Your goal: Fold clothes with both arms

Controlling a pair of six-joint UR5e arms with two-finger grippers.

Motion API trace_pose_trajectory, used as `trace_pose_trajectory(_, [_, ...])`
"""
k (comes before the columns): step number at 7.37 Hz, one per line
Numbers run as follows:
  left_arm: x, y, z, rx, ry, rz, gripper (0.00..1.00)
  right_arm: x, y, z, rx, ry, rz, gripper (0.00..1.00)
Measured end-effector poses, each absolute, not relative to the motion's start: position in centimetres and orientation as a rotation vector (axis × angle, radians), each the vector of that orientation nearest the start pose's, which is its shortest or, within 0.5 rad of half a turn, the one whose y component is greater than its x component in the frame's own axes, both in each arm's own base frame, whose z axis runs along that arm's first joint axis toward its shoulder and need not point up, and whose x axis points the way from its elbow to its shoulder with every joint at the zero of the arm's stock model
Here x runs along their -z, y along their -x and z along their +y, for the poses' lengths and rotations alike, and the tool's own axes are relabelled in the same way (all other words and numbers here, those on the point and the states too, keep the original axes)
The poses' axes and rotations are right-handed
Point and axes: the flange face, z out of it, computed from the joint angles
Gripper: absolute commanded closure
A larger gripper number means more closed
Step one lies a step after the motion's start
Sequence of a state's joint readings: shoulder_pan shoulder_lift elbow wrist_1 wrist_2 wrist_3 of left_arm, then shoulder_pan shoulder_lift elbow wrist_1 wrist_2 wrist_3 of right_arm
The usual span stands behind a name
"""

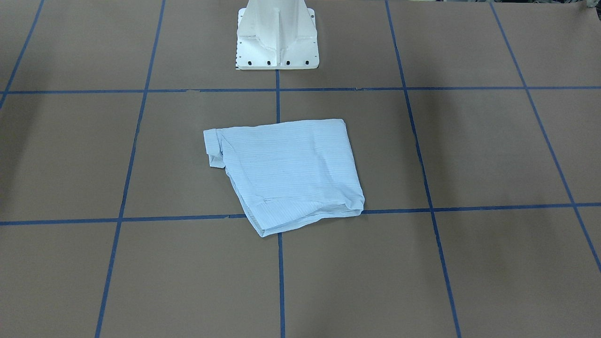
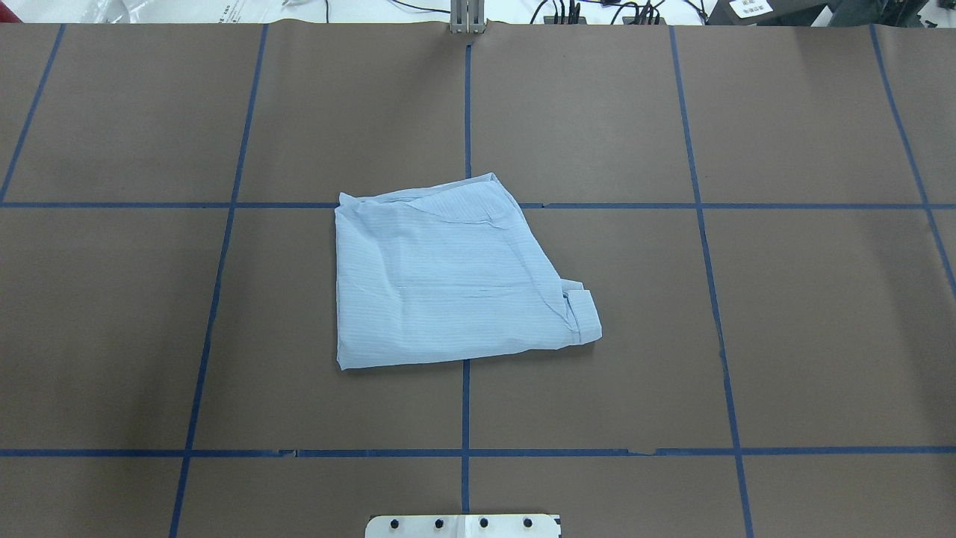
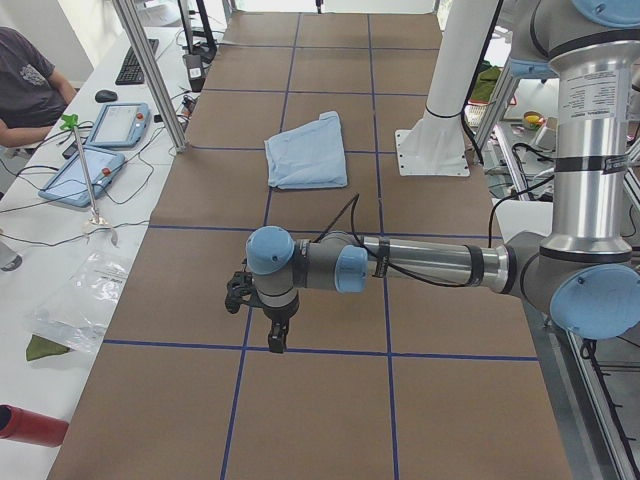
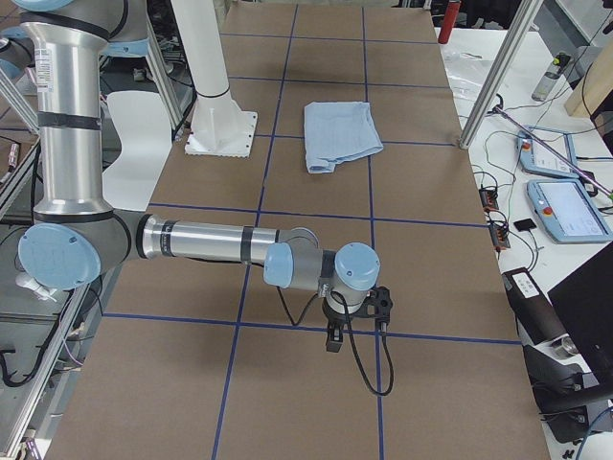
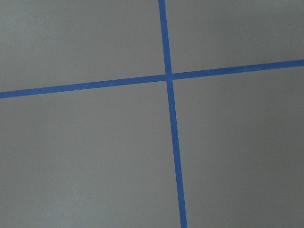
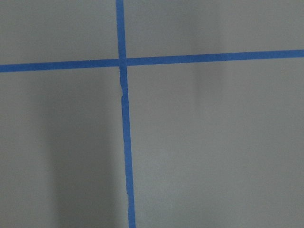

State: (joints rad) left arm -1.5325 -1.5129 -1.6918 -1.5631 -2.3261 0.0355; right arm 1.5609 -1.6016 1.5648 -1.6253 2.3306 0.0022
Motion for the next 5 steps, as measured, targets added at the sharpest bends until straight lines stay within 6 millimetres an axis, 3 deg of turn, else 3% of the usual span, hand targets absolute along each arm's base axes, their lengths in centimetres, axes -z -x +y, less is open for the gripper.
trace_pose_trajectory(5, [-62.68,4.7,-47.32,-0.091,-0.055,0.756,0.0,-67.52,-6.07,-47.61,-0.027,0.074,-0.763,0.0])
